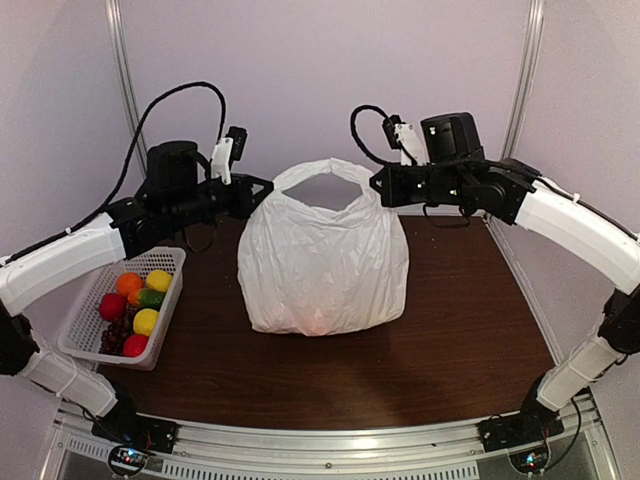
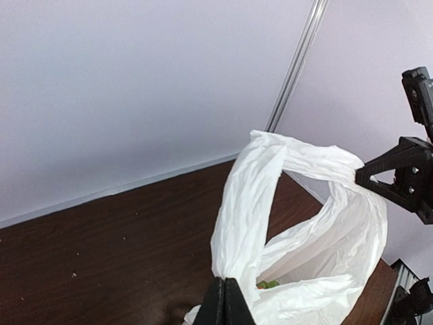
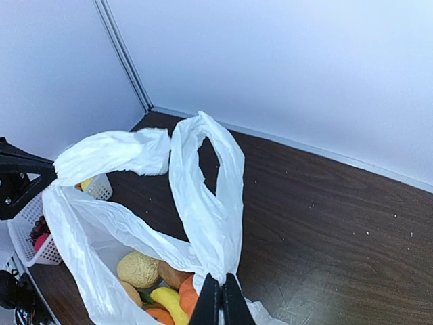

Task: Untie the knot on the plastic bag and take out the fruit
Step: Pick up the takeout bag from the center of the board, then place the takeout bag at the center of the board.

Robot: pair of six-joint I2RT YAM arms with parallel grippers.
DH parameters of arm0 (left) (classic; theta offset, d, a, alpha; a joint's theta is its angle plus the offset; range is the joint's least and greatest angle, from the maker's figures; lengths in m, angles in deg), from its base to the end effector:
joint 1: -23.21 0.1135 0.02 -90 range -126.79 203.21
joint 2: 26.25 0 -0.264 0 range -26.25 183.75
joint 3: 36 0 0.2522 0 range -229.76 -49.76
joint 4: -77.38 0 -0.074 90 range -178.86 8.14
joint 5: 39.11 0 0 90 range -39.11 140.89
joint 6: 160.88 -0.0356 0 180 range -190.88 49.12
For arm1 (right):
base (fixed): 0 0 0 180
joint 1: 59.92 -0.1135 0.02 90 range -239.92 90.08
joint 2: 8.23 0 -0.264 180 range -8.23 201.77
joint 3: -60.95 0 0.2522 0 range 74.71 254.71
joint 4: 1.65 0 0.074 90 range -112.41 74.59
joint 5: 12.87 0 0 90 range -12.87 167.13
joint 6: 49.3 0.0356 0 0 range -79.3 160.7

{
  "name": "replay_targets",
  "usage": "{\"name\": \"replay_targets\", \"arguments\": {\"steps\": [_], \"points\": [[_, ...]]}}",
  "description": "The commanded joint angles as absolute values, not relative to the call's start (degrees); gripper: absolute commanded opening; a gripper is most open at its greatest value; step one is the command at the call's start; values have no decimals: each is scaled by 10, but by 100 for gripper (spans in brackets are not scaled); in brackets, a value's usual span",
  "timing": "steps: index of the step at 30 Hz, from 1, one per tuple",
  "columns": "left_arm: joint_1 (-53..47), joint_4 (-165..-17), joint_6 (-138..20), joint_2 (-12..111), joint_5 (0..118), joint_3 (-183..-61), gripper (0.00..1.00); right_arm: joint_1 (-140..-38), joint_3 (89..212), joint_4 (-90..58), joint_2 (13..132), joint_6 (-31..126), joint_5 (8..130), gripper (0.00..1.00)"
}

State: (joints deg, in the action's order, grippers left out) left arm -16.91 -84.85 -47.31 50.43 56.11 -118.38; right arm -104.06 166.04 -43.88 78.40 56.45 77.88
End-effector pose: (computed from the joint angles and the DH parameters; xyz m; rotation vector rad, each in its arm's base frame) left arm 0.2404 -0.2069 0.3726 0.3367 1.8369 -0.8687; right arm 0.2472 0.2392 0.4127 -0.4935 1.9866 0.6548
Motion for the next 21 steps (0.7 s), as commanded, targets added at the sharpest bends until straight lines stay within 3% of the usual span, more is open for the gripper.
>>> {"name": "replay_targets", "arguments": {"steps": [1,7,13,19,21], "points": [[-139,-882,-534,535,581,-1243,0,-1037,1664,-376,752,563,775,0],[-125,-1007,-560,545,589,-1163,0,-1042,1499,-263,677,557,713,0],[-125,-1121,-527,539,581,-1027,0,-1096,1298,-118,603,607,732,0],[-126,-1131,-469,490,627,-939,0,-1152,1232,-106,570,623,768,0],[-126,-1111,-454,465,637,-923,7,-1170,1218,-100,569,631,783,0]]}}
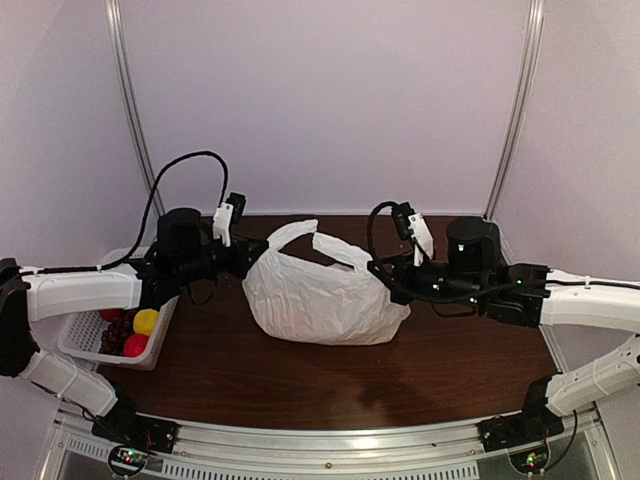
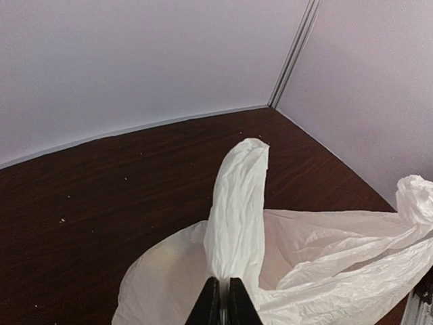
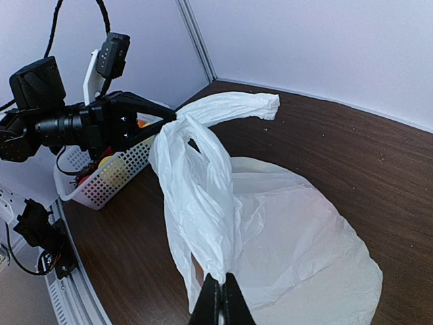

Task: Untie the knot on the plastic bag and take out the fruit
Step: Place the takeout bag at the center of the board.

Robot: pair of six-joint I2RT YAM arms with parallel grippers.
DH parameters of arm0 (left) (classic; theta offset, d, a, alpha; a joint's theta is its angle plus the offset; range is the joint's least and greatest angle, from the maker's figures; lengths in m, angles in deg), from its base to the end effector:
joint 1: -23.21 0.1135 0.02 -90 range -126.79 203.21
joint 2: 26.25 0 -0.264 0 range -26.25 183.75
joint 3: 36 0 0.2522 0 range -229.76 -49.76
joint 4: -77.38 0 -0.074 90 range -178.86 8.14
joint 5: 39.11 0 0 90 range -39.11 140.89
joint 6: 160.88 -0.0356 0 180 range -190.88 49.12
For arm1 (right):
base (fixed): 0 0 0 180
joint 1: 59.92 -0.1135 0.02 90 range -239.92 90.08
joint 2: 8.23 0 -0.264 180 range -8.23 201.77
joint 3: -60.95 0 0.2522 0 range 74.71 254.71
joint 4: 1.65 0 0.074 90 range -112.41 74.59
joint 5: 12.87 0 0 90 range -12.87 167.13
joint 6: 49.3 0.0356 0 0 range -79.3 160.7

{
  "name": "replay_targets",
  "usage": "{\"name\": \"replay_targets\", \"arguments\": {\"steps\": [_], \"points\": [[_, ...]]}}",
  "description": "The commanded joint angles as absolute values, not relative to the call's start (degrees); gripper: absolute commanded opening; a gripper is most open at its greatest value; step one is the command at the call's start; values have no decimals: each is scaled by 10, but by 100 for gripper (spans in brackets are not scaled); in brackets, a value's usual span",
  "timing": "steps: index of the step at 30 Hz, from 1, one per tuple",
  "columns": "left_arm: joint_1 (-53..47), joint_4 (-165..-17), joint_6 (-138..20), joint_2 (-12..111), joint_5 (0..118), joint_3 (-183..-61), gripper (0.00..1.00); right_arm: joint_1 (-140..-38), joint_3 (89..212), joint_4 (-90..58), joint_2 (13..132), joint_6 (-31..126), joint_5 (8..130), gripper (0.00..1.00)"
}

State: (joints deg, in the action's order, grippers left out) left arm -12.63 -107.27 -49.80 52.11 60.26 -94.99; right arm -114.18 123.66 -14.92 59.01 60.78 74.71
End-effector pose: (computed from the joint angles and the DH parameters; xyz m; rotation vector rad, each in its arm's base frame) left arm 0.2481 -0.1863 0.2607 0.3641 1.8738 -0.8374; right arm 0.1586 0.2230 0.3035 -0.6139 1.8924 0.9099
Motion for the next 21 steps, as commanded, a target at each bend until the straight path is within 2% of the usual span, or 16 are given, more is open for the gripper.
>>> {"name": "replay_targets", "arguments": {"steps": [1,4,7,10,12,15,21], "points": [[-126,-1092,-447,452,639,-920,12,-1178,1210,-92,570,636,785,0],[-128,-1037,-430,406,637,-914,30,-1200,1183,-68,575,656,789,0],[-130,-974,-425,360,625,-921,51,-1219,1165,-45,582,672,787,0],[-133,-901,-437,339,627,-959,66,-1235,1159,-39,595,675,787,0],[-144,-846,-450,343,620,-999,73,-1243,1159,-41,606,674,785,0],[-181,-792,-477,372,583,-1049,78,-1254,1159,-41,617,675,781,0],[-305,-745,-528,437,413,-1121,90,-1260,1158,-44,621,681,798,0]]}}
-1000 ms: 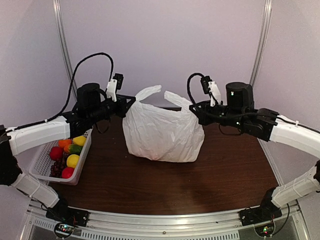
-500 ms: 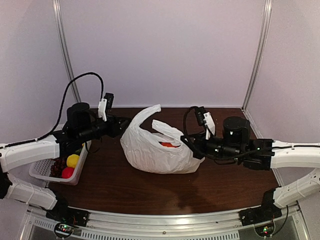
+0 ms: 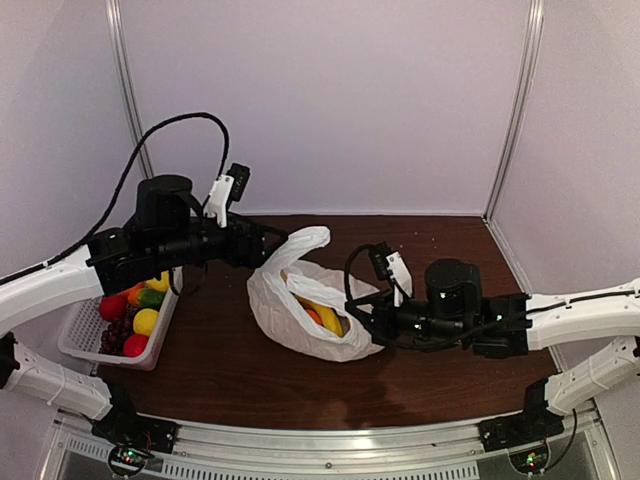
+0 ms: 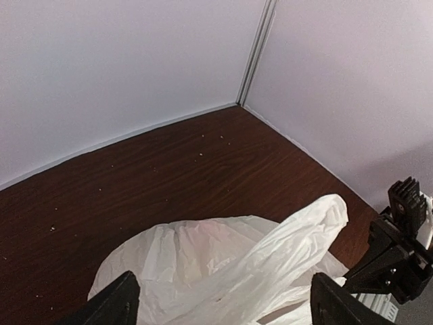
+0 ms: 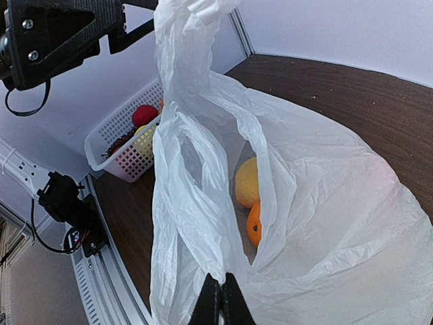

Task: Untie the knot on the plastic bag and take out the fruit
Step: Place the takeout bag at the center of the board, then adjust the bag handles for the takeout bag.

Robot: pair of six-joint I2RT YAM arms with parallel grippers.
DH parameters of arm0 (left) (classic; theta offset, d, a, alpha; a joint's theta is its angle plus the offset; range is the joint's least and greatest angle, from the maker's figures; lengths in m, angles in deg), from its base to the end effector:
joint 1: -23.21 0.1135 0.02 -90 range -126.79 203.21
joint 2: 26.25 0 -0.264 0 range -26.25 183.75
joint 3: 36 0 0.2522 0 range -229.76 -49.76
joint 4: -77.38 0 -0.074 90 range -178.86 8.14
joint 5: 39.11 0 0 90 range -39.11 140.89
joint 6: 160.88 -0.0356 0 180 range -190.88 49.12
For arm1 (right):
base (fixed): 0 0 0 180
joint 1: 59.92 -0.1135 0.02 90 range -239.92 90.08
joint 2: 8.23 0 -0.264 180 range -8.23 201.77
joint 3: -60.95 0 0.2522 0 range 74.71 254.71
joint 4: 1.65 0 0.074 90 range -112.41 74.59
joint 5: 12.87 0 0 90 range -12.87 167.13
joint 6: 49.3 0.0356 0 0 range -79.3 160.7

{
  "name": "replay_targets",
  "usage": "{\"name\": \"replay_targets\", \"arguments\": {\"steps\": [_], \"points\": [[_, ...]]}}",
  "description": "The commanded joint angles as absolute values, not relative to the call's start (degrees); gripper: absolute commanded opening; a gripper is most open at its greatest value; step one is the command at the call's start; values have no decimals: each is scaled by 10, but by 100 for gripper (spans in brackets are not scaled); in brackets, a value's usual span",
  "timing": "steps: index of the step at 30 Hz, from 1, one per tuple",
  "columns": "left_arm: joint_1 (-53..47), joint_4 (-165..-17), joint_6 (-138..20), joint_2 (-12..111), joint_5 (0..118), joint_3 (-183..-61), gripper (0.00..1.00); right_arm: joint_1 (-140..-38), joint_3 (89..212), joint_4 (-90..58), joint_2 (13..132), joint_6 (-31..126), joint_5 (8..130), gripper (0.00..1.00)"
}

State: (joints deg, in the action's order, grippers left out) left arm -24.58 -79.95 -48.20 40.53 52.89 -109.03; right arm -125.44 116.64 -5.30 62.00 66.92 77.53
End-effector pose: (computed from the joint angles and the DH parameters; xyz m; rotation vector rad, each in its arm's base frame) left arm 0.1816 -0.2021 0.3526 0.4493 1.9004 -0.8703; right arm 0.1158 0.2538 0.2644 -0.6809 1.9222 1.0548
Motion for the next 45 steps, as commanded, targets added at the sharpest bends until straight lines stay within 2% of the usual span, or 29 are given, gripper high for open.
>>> {"name": "replay_targets", "arguments": {"steps": [1,4,16,19,21,23,26,29,33,35,38,40,45], "points": [[-318,-747,-530,443,397,-1126,92,-1260,1158,-43,621,682,800,0],[-350,-753,-549,463,341,-1138,97,-1260,1157,-37,621,686,802,0],[-386,-693,-575,584,143,-1264,97,-1263,1143,-18,622,702,803,0],[-387,-685,-561,580,123,-1274,86,-1263,1139,-20,617,705,809,0],[-386,-685,-555,574,123,-1275,71,-1263,1135,-17,614,706,813,0],[-386,-684,-554,570,124,-1275,60,-1263,1132,-16,614,706,815,0],[-387,-674,-543,563,121,-1275,48,-1264,1130,-16,615,707,820,0],[-386,-672,-529,553,120,-1269,41,-1264,1126,-14,614,713,830,0],[-384,-673,-512,537,115,-1250,17,-1263,1117,-14,603,729,861,0],[-381,-673,-496,525,110,-1232,9,-1264,1105,-12,582,749,894,0],[-376,-691,-465,494,112,-1186,0,-1264,1078,-3,536,782,963,0],[-374,-723,-457,465,129,-1144,0,-1264,1059,8,507,796,993,10],[-372,-815,-464,399,211,-1047,0,-1263,1048,-37,474,814,1040,26]]}}
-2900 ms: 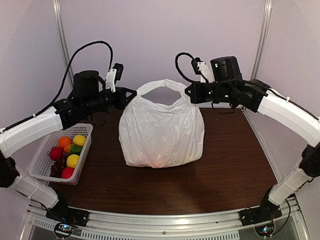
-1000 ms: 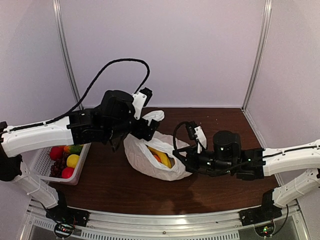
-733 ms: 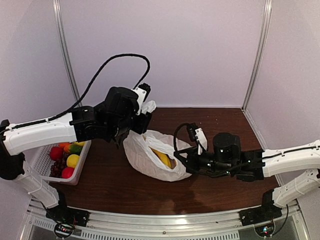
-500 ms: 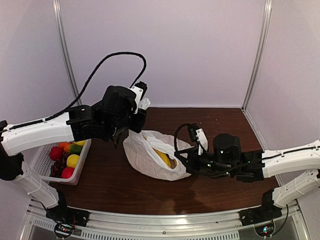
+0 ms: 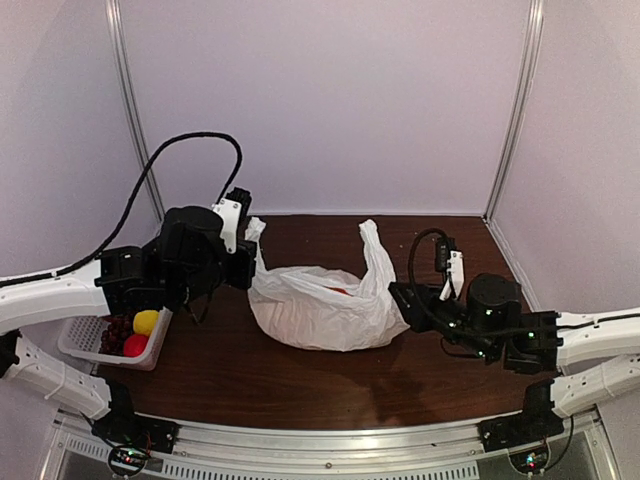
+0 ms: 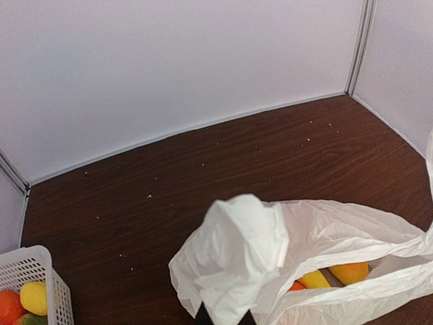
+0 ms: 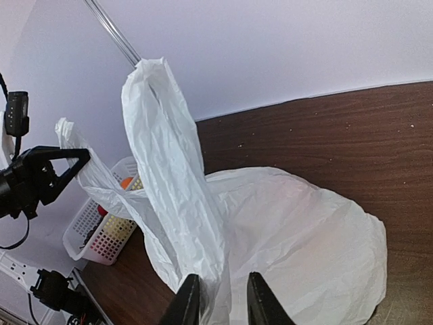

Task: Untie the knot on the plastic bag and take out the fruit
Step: Adjust the bag handles for the takeout bag, then open the bag opening for the takeout bag.

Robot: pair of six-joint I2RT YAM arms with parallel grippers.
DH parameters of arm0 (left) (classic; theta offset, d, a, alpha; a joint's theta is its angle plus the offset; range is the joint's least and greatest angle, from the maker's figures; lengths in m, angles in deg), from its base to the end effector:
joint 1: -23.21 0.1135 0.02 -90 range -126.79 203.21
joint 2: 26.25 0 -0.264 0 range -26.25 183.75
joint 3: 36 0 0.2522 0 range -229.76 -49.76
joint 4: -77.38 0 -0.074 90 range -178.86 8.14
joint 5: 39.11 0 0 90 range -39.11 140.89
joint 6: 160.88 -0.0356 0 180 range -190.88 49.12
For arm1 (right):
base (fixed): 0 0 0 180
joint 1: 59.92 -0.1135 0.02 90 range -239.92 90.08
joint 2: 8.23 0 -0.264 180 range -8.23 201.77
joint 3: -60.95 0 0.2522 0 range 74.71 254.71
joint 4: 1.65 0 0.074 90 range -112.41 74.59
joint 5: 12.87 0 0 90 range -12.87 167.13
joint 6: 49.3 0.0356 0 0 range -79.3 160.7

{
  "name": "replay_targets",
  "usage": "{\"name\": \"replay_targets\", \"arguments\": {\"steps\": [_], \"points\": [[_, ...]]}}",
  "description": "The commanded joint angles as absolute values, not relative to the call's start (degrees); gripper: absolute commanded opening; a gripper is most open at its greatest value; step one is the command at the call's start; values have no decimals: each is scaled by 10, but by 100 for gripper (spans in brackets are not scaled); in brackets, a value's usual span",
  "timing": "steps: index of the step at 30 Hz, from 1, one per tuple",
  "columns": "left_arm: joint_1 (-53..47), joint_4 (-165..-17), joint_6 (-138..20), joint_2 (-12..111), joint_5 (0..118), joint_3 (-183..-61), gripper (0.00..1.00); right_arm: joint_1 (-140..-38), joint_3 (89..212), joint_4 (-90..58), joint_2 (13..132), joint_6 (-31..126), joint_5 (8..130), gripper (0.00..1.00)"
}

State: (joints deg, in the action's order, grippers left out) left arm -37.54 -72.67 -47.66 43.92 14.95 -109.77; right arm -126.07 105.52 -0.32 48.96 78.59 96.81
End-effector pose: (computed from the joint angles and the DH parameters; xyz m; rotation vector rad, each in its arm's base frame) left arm 0.1523 -0.2291 0.3320 0.2510 1.9367 -0.3333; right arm 0.1034 0.2041 0.2592 -0.1966 1.8599 0.9993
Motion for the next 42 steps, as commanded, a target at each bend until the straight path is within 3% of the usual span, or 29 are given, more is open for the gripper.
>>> {"name": "replay_targets", "arguments": {"steps": [1,8,16,27,31,42], "points": [[-371,-823,-462,390,220,-1034,0,-1263,1052,-57,469,816,1048,29],[-371,-858,-446,337,247,-962,0,-1261,1113,-201,408,760,1103,57],[-363,-928,-444,277,285,-893,0,-1240,1246,-350,423,670,1058,65],[-341,-937,-458,255,364,-879,0,-1134,1466,-439,617,595,804,67],[-330,-939,-463,247,384,-877,0,-1128,1551,-477,708,566,780,69],[-287,-936,-473,257,442,-892,0,-1117,1649,-471,874,493,595,67]]}}
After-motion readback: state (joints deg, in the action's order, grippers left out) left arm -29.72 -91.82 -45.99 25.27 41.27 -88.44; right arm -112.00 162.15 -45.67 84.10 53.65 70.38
